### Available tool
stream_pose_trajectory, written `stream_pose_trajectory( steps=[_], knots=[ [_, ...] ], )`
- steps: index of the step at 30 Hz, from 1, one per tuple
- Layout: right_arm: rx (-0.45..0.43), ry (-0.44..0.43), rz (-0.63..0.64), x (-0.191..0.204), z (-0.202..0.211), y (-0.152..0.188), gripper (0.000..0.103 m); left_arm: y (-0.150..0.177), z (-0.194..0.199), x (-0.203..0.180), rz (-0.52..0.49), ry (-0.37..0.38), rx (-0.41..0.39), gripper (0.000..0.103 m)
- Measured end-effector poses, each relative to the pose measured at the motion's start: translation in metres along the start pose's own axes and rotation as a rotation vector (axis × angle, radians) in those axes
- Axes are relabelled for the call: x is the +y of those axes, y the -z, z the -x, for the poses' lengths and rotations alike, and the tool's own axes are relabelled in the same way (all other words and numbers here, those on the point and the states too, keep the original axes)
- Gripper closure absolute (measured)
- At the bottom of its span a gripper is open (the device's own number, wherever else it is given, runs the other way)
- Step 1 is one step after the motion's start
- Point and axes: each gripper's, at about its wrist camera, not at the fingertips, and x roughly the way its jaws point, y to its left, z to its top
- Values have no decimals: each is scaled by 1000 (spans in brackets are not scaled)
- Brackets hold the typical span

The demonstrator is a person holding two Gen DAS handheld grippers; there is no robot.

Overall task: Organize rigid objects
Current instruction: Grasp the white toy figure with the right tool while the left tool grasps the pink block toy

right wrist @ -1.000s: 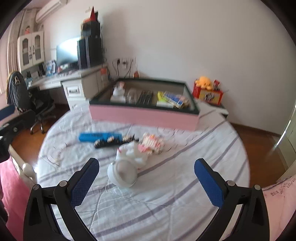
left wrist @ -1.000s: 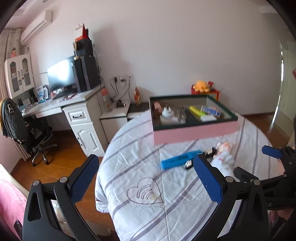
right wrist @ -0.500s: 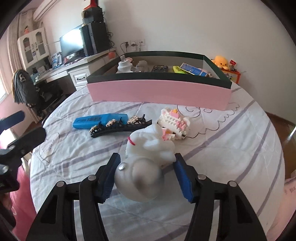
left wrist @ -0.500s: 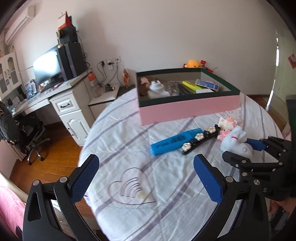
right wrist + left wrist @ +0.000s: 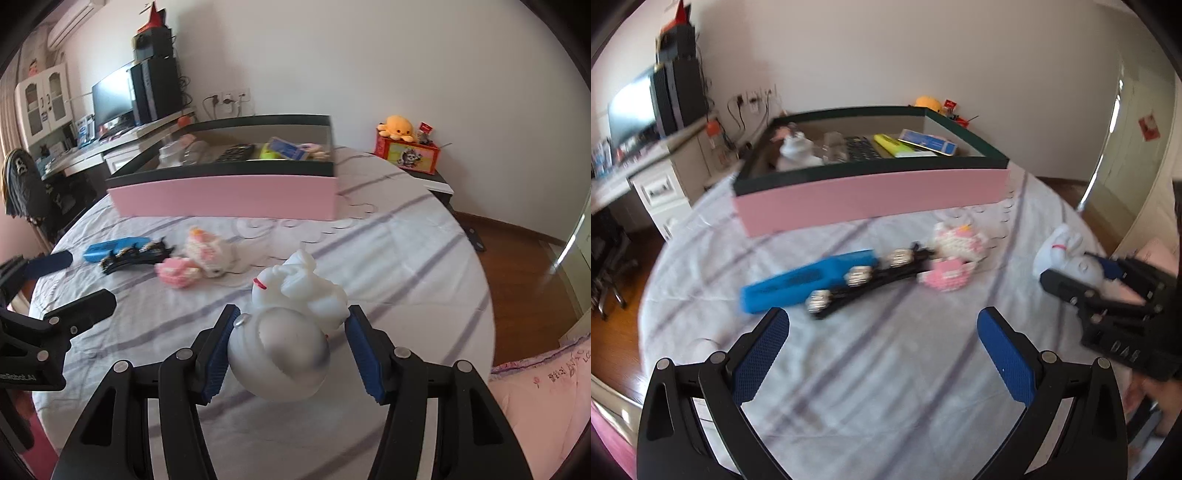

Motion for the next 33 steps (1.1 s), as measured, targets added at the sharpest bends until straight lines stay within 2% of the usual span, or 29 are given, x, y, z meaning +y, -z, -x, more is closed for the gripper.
stream_pose_trajectory(
  steps=[4, 8, 13, 15, 19, 20, 22, 24, 33],
  knots=[
    [-2, 0, -7, -16, -2, 0, 43, -6, -13, -21, 50, 39, 17, 0],
    [-6, -6, -16, -30, -6, -2, 43, -10, -30, -33, 49, -5, 41, 1],
    [-14, -30, -18, -36, -9, -1, 43, -17, -53, -34, 70, -39, 102, 14],
    [-12, -37, -16, -37, -11, -1, 43, -21, -58, -34, 70, -50, 105, 17],
    [-10, -48, -16, -38, -16, -2, 44, -27, -62, -35, 58, -67, 96, 39],
    [-11, -50, -17, -39, -16, -2, 44, -27, -61, -35, 51, -58, 92, 42],
    [-10, -53, -15, -39, -17, -2, 44, -27, -58, -34, 48, -39, 83, 56],
    [-12, -52, -14, -38, -17, -2, 44, -26, -56, -34, 35, -31, 80, 64],
    [-24, -55, -3, -27, -9, -3, 45, -17, -34, -26, 3, 8, 48, 65]
  ],
)
